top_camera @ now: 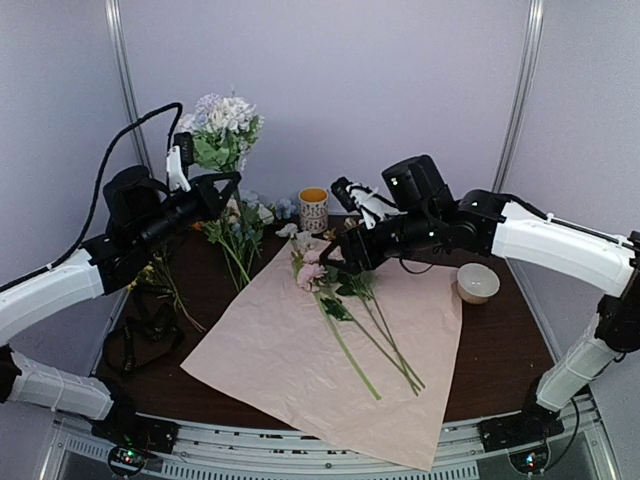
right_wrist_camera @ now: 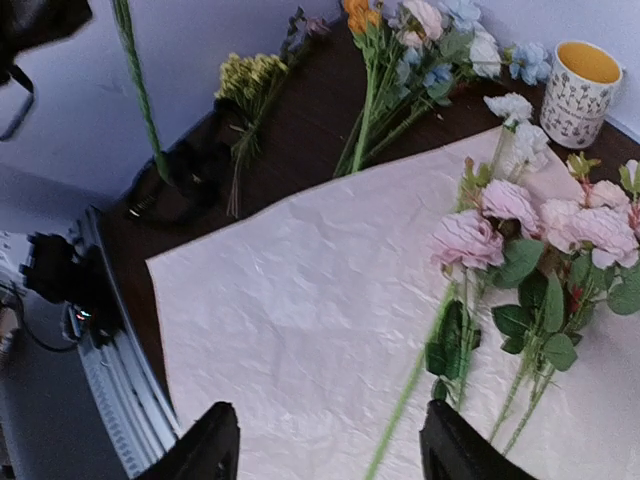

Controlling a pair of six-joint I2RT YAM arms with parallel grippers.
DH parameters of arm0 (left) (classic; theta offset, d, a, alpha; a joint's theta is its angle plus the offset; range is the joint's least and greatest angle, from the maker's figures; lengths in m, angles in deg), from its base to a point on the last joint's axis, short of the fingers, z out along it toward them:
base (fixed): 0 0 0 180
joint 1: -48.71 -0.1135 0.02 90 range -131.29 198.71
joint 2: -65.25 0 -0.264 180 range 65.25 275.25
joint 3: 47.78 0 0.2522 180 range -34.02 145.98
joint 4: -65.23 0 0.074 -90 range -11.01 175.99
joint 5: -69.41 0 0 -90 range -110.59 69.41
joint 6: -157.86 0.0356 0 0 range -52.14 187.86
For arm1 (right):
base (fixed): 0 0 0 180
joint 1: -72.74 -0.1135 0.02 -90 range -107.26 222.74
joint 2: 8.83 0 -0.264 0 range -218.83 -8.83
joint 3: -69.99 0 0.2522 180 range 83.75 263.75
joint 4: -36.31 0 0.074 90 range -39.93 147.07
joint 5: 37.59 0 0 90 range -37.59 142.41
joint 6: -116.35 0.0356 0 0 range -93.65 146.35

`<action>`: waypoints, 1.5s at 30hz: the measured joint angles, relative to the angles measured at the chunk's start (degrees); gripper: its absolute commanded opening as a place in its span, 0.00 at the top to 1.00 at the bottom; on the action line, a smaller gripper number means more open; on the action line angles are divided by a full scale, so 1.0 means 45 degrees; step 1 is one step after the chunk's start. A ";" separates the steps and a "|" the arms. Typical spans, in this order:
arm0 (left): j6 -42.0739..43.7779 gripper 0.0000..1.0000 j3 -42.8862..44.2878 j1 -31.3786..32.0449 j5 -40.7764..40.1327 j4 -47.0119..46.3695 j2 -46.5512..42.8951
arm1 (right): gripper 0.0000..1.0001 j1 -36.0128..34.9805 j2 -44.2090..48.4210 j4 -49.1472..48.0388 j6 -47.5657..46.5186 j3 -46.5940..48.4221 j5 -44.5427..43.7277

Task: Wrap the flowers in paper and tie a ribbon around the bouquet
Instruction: Pass from the left arm to the right, then place the fake flower on the flattened wrapping paper.

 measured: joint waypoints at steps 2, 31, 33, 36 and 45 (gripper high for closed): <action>-0.0325 1.00 0.0000 0.0636 0.1273 -0.1472 0.0665 | 0.10 -0.0228 0.0597 -0.1341 -0.0087 -0.0087 0.0806; -0.1506 0.30 0.2370 0.0869 -0.0578 0.2817 0.2380 | 1.00 0.0126 -0.0607 -0.0287 0.1083 -0.1171 -0.2968; -0.1525 0.33 0.2409 -0.0131 -0.1545 0.4386 0.2293 | 1.00 0.0121 -0.1350 0.0573 0.1137 -0.1258 -0.3585; -0.1564 0.34 0.1865 -0.1671 -0.2438 0.6135 0.2351 | 0.78 0.0121 -0.2346 0.1613 0.1384 -0.1525 -0.4061; -0.1661 0.29 0.0423 -0.5246 -0.2574 0.8199 0.4507 | 0.57 0.0126 -0.2803 0.2647 0.1991 -0.1763 -0.4580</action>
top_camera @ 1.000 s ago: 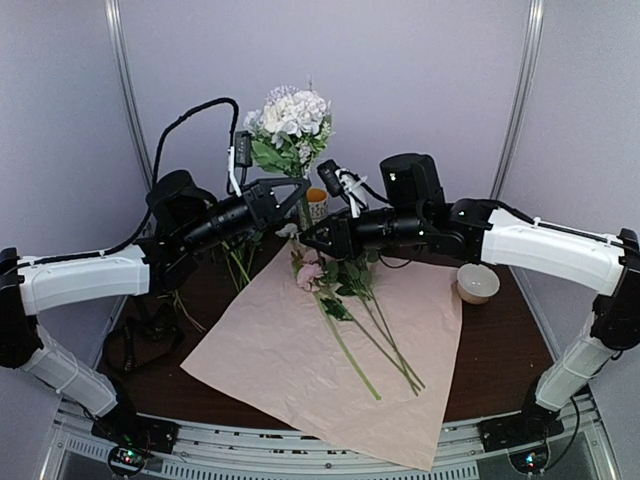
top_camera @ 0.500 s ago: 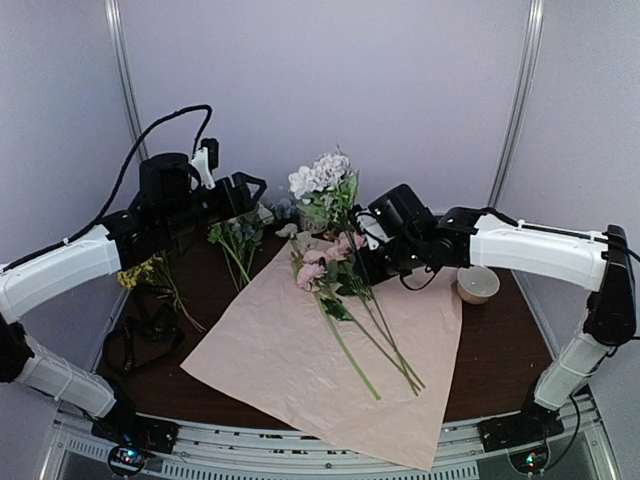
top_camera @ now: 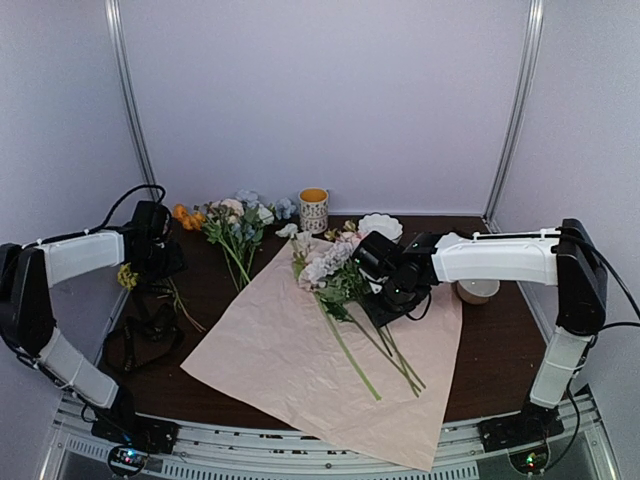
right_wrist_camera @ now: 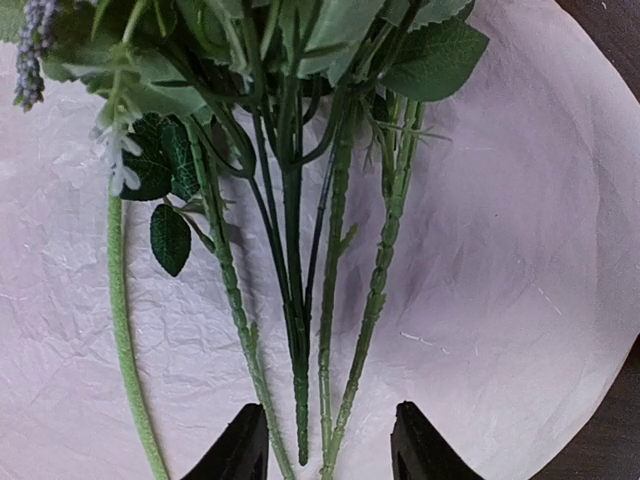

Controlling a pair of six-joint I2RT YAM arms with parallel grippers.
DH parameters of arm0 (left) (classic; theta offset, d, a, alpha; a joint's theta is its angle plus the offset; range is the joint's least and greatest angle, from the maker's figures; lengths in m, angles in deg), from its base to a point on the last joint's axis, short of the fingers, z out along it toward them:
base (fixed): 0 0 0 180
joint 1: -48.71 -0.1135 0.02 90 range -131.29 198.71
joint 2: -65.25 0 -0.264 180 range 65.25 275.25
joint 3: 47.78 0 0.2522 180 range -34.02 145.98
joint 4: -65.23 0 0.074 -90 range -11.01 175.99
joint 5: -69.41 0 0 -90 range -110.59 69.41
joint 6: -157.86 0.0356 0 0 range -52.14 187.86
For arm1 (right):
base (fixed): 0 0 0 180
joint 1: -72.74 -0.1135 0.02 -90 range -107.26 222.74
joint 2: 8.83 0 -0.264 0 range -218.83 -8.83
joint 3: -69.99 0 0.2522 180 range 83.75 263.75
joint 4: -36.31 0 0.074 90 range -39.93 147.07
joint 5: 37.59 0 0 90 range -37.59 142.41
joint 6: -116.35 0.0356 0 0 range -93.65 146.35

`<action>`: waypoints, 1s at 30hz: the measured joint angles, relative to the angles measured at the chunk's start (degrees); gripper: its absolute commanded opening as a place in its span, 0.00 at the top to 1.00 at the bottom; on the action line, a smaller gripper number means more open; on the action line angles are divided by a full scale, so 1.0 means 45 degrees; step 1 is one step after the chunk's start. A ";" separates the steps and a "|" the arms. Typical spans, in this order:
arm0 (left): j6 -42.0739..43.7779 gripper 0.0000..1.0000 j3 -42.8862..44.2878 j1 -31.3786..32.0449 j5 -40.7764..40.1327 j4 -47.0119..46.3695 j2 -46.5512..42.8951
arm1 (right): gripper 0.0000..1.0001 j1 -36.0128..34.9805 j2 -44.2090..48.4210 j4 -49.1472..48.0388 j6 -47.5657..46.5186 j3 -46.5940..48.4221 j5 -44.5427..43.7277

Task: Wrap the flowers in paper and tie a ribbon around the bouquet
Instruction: Place the fake flower on the flattened wrapping paper, then pick up the fake flower from the center of the board.

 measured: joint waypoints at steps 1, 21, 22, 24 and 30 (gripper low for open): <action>0.0005 0.29 0.0005 -0.0291 0.0209 -0.0087 0.0568 | 0.57 0.0000 0.0000 0.0039 -0.0005 0.0024 -0.0010; 0.0491 0.67 0.3007 -0.1583 0.2628 0.0010 0.5270 | 0.60 0.0000 0.0291 0.0097 -0.0209 0.0034 -0.0374; 0.0578 0.67 0.3138 -0.1583 0.2773 0.0010 0.5357 | 0.60 0.0000 0.0301 0.0102 -0.0267 0.0034 -0.0398; 0.0680 0.67 0.3313 -0.1579 0.3249 -0.0029 0.5557 | 0.60 0.0000 0.0306 0.0117 -0.0345 0.0034 -0.0481; 0.0787 0.67 0.3109 -0.1443 0.4036 -0.0287 0.6008 | 0.60 0.0000 0.0588 0.0151 -0.0452 0.0015 -0.0787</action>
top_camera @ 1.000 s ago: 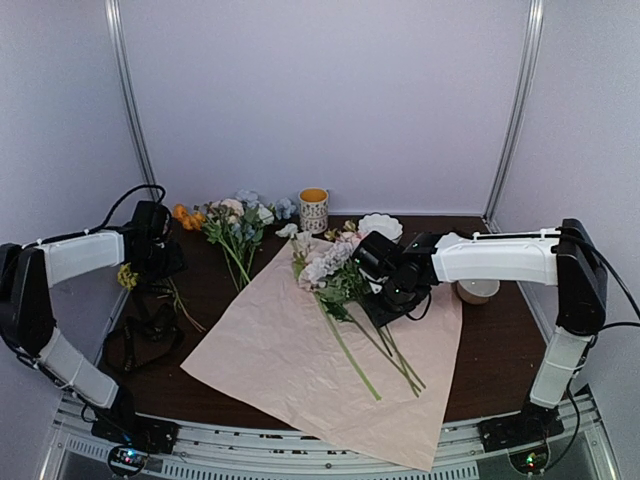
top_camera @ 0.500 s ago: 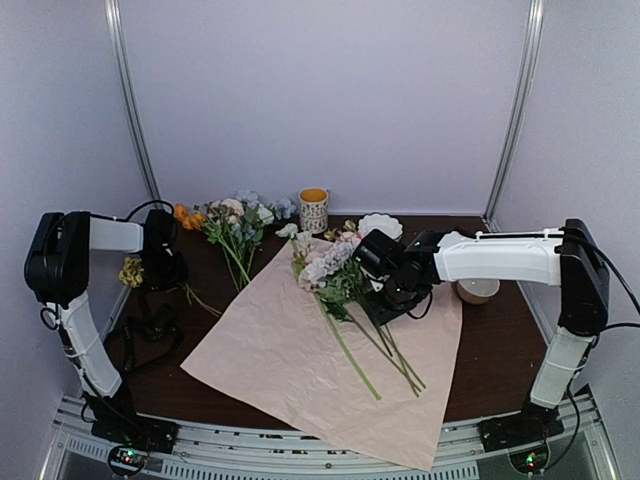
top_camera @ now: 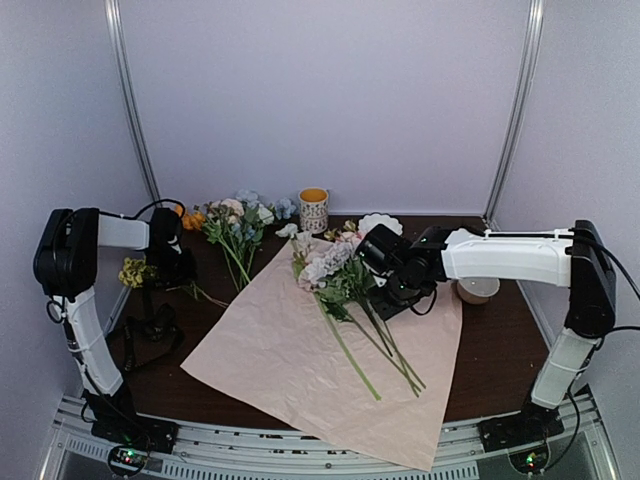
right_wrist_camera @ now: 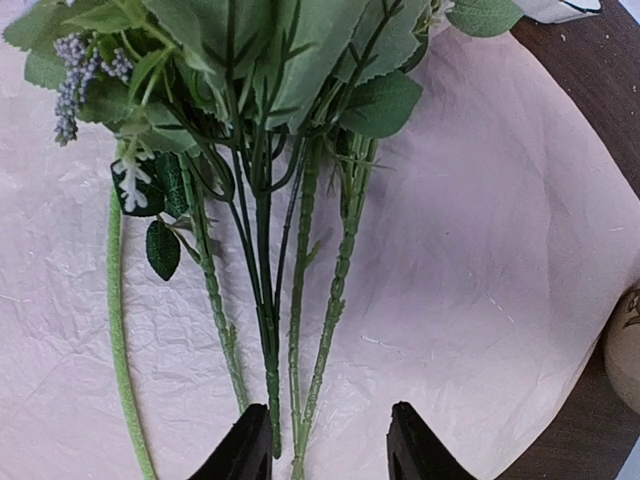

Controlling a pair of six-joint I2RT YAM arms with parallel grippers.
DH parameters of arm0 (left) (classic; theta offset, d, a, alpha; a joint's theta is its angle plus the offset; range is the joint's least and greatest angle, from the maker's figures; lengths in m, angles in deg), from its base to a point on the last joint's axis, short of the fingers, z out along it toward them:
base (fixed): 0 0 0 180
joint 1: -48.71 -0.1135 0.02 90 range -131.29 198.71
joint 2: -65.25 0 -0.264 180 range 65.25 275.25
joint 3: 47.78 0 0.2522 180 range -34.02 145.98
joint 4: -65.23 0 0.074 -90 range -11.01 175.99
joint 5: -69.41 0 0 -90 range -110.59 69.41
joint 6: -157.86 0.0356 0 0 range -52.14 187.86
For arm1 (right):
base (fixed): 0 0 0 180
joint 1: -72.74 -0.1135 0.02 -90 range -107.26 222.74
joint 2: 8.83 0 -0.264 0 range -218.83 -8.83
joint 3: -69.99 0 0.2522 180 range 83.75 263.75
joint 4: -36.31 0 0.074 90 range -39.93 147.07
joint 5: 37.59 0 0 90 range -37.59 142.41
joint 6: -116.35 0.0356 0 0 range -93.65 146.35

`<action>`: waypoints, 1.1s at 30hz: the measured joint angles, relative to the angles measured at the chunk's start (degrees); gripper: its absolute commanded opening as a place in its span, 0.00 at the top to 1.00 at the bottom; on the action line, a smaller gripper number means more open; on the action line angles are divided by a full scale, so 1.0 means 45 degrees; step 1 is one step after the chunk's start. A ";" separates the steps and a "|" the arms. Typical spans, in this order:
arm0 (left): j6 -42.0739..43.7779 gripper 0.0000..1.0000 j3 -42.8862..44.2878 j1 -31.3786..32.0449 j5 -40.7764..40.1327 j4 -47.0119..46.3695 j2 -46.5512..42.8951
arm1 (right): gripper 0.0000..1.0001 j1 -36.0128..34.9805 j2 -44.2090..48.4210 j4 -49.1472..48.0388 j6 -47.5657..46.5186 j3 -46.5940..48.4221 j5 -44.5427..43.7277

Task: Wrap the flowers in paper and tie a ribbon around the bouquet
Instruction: Pick up the fake flower from the center of the board, then pass from the left arm to the right

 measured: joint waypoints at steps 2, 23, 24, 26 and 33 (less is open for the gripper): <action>0.0029 0.73 -0.0223 0.0131 -0.0053 -0.0267 -0.0102 | 0.60 0.0000 0.0272 -0.0015 -0.0087 -0.0044 -0.0083; 0.1491 1.00 -0.3050 0.1049 -0.0636 -0.1894 -0.7436 | 0.60 0.0000 0.0680 -0.0058 -0.0495 -0.0053 0.0053; 0.1710 1.00 -0.3133 0.1394 -0.0568 -0.2205 -0.8038 | 0.60 0.0000 0.0801 -0.0121 -0.0597 -0.0053 0.0189; 0.2278 1.00 -0.3342 0.2594 -0.0296 -0.3240 -0.9350 | 0.58 0.0000 0.1282 -0.0442 -0.0923 -0.0053 0.0646; 0.3585 1.00 -0.3944 0.6868 0.1773 -0.7169 -1.1118 | 0.37 -0.0005 0.4269 -0.3978 -0.1846 -0.0049 0.4352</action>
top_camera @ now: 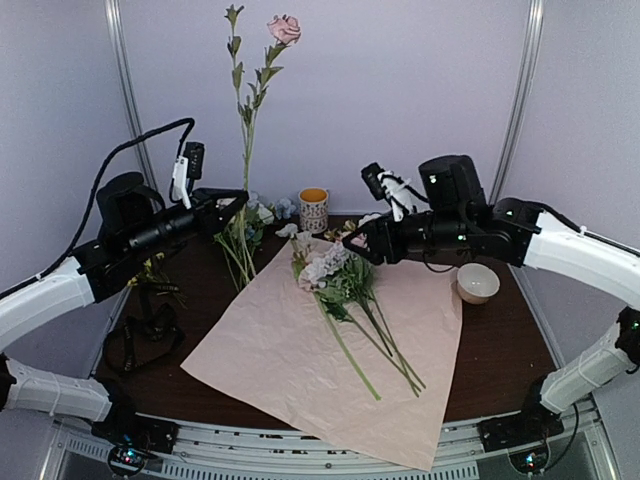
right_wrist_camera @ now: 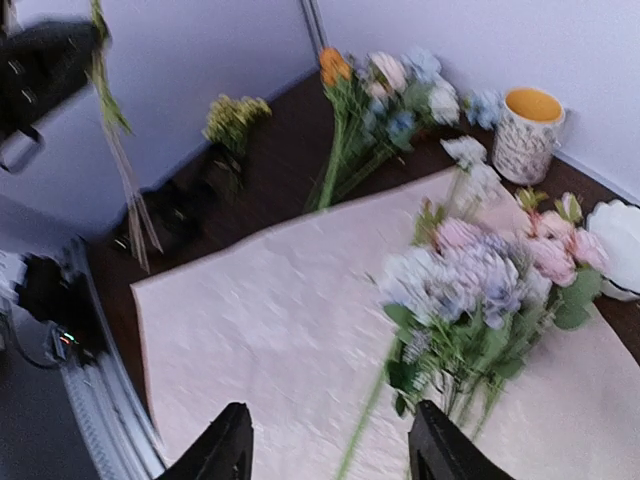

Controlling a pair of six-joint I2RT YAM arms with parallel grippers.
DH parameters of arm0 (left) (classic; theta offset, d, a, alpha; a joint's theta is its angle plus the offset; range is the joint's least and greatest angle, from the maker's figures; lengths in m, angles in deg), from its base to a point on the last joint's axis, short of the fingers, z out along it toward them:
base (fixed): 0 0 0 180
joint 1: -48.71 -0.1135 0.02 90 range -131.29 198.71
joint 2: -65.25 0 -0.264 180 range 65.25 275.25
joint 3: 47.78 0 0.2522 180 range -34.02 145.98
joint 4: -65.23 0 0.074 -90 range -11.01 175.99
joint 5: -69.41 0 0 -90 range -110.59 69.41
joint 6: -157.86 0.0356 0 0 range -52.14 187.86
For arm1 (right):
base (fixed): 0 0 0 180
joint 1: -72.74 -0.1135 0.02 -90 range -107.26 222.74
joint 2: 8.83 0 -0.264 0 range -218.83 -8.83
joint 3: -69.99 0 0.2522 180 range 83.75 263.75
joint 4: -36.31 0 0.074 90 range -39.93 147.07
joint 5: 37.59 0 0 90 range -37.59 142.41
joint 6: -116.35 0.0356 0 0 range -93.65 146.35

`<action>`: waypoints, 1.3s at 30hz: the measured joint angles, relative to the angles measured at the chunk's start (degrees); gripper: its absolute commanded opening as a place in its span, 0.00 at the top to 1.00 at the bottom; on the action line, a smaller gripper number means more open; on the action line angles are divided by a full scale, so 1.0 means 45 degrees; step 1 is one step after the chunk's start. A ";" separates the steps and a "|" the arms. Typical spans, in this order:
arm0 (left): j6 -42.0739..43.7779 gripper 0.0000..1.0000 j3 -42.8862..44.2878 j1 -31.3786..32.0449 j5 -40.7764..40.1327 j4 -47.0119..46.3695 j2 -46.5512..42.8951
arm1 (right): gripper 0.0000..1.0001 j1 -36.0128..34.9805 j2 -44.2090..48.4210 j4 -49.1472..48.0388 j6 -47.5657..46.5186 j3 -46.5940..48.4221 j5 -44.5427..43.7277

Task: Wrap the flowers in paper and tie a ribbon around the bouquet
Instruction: Pass from the left arm to the right, then place the fake flower on the flattened wrapping paper.

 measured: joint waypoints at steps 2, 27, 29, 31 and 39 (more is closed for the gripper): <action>0.0165 1.00 0.0005 0.0738 0.0447 -0.0772 0.0209 | 0.29 0.0000 0.0607 -0.1511 0.0180 0.0005 0.0957; 0.0471 0.28 0.1039 0.2963 0.0806 -0.0636 0.2351 | 1.00 0.0573 -0.1069 -0.2254 0.1875 0.2594 0.1700; 0.0034 0.28 0.1054 0.2157 0.0107 0.0117 0.2157 | 1.00 0.0709 -0.1574 -0.0568 0.1564 0.3147 0.0947; -0.0670 0.28 0.1112 0.0986 -0.0967 0.1166 0.2064 | 1.00 0.0685 -0.2127 0.0704 0.1302 0.3249 0.0364; -0.3570 0.23 0.1268 -0.4041 -0.4027 0.5634 0.3774 | 0.88 -0.0345 -0.4799 0.4255 0.0578 0.2701 -0.1928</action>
